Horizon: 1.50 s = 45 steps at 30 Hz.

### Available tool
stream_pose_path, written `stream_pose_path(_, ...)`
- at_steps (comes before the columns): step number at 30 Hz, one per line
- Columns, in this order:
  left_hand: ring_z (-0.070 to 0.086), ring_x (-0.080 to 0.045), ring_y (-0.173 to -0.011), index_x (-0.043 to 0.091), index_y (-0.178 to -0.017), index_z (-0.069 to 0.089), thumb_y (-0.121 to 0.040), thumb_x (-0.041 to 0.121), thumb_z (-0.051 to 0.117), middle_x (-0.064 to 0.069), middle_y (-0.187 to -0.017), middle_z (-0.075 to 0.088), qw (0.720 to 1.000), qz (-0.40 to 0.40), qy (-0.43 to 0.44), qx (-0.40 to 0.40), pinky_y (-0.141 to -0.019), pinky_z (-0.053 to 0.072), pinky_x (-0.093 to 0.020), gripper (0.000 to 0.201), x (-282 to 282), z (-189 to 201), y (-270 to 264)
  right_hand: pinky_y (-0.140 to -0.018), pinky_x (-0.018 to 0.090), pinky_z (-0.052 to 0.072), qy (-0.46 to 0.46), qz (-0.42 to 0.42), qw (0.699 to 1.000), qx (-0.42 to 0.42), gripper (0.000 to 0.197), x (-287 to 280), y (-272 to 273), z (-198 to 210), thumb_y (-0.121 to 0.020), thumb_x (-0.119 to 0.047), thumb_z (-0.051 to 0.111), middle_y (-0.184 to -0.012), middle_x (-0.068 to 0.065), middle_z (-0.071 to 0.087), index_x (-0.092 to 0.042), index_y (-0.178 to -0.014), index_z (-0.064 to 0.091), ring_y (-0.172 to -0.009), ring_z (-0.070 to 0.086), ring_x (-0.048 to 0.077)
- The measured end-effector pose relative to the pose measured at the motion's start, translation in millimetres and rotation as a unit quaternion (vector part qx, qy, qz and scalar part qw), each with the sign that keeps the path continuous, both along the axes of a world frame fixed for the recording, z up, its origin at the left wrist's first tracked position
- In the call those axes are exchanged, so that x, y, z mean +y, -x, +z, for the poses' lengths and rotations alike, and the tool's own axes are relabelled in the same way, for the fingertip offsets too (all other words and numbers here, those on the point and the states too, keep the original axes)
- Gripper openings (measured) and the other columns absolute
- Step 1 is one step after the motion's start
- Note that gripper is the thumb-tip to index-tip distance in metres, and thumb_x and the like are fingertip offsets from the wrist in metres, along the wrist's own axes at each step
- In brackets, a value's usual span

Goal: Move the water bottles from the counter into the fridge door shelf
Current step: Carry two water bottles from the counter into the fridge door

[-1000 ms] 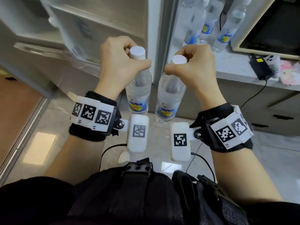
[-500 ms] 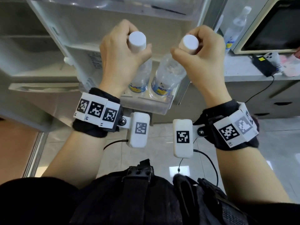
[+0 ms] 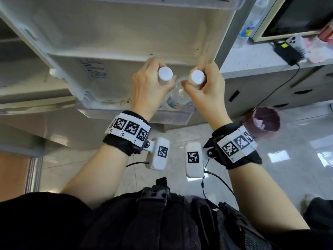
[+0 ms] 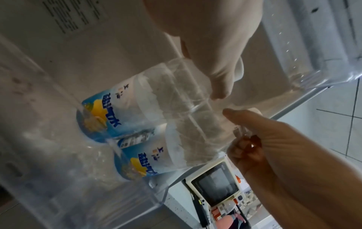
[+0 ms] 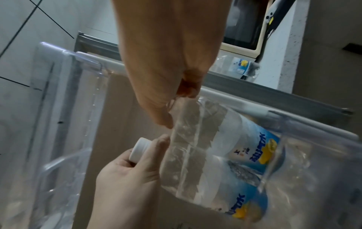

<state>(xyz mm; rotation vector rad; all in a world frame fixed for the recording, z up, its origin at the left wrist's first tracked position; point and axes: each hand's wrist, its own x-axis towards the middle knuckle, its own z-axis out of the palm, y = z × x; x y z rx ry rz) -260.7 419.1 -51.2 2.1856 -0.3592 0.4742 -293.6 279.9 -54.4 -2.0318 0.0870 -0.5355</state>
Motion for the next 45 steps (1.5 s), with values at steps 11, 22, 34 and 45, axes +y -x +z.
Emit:
stream_pose_path(11, 0.045, -0.01, -0.067, 0.012, -0.084, 0.059, -0.071, 0.032, 0.071, -0.004, -0.083, 0.064, 0.999, 0.022, -0.035, 0.022, -0.062, 0.034, -0.023, 0.027, 0.4, -9.3, 14.2, -0.057, 0.015, 0.041, 0.008, 0.057, 0.987, 0.15, 0.03, -16.6, 16.4, 4.5, -0.069, -0.026, 0.077, -0.07, -0.007, 0.056, -0.017, -0.08, 0.051, -0.06, 0.047, 0.006)
stream_pose_path(22, 0.05, -0.023, -0.089, 0.018, -0.098, 0.067, -0.088, 0.046, 0.038, -0.009, -0.097, 0.054, 0.991, 0.132, -0.011, 0.019, -0.071, 0.028, -0.019, 0.042, -1.0, 4.1, 45.3, -0.058, 0.012, 0.039, -0.023, 0.065, 0.99, 0.122, 0.032, -29.7, 25.5, 9.2, -0.082, -0.047, 0.063, -0.068, -0.008, 0.056, -0.017, -0.075, 0.057, -0.057, 0.045, 0.002)
stream_pose_path(34, 0.053, -0.021, -0.082, 0.011, -0.082, 0.066, -0.09, 0.028, 0.048, -0.005, -0.083, 0.063, 0.992, 0.088, 0.019, -0.09, -0.067, 0.029, -0.011, 0.026, -109.0, 39.1, 72.9, -0.067, 0.035, 0.05, 0.006, 0.124, 0.987, 0.102, 0.021, -120.6, 42.2, 35.5, -0.085, -0.032, 0.061, -0.064, -0.011, 0.055, -0.027, -0.067, 0.052, -0.063, 0.06, 0.019)
stream_pose_path(45, 0.06, -0.022, -0.083, 0.012, -0.087, 0.065, -0.083, 0.02, 0.052, -0.005, -0.086, 0.067, 0.999, 0.016, 0.04, -0.011, -0.08, 0.049, -0.038, 0.016, -257.7, 20.6, 65.1, -0.074, 0.042, 0.059, 0.01, 0.087, 0.99, 0.113, 0.013, -264.6, 52.4, 30.2, -0.083, -0.028, 0.062, -0.087, -0.001, 0.067, -0.019, -0.093, 0.062, -0.08, 0.067, 0.017)
